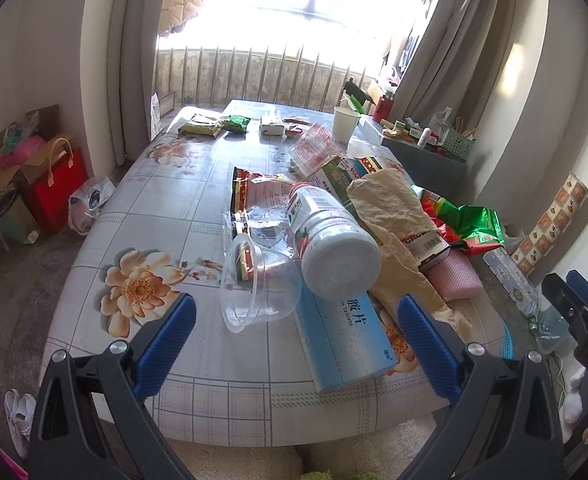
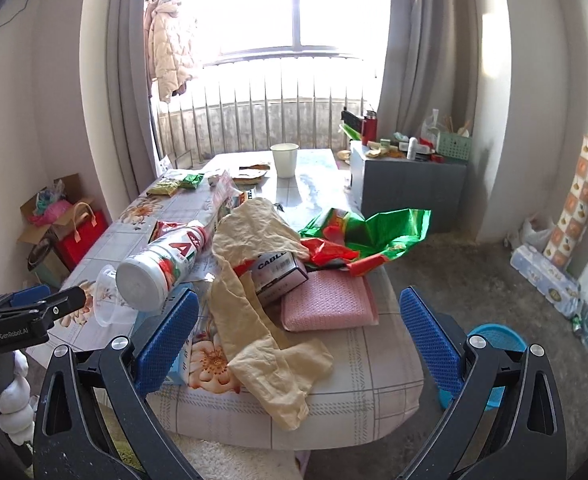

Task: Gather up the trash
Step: 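Grasp the crumpled tan paper bag with the right gripper while the left tool approaches the clear cup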

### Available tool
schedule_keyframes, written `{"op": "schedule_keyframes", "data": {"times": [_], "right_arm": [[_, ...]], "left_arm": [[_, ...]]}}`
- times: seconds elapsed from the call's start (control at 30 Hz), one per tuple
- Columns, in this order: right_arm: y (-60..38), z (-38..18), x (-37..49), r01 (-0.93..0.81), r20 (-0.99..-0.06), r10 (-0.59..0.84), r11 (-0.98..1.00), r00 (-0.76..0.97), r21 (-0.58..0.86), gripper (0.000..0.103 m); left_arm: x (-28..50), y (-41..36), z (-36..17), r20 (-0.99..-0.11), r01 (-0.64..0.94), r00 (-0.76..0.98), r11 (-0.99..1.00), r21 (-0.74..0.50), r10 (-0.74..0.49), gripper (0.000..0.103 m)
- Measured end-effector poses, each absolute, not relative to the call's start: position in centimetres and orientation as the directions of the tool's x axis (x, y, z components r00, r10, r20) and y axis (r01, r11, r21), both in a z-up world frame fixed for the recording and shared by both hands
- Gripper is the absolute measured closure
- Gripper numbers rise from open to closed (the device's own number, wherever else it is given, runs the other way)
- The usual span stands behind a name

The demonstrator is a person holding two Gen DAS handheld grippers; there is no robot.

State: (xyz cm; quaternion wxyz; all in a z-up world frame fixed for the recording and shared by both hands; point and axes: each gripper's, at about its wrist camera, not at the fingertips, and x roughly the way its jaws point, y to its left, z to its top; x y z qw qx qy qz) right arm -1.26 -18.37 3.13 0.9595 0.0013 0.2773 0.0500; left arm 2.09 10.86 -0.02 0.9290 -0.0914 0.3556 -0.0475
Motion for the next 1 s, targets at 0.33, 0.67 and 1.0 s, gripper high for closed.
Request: {"op": "schedule_keyframes", "data": {"times": [0.33, 0.67, 1.0], "right_arm": [[-16.5, 0.3, 1.9, -0.177, -0.602, 0.178, 0.982, 0.778, 0.062, 0.008], [-16.2, 1.5, 7.9, -0.215, -0.615, 0.215, 0.974, 0.759, 0.075, 0.029], [-13.1, -1.5, 16.2, -0.242, -0.742, 0.174, 0.97, 0.648, 0.016, 0.042]], "left_arm": [[2.4, 12.8, -1.0, -0.554, 0.115, 0.797, 0.961, -0.252, -0.241, 0.004], [3.3, 12.8, -1.6, -0.524, 0.229, 0.78, 0.936, -0.269, -0.341, 0.004], [4.8, 11.9, -2.4, -0.52, 0.283, 0.765, 0.924, -0.258, -0.38, 0.004]]}}
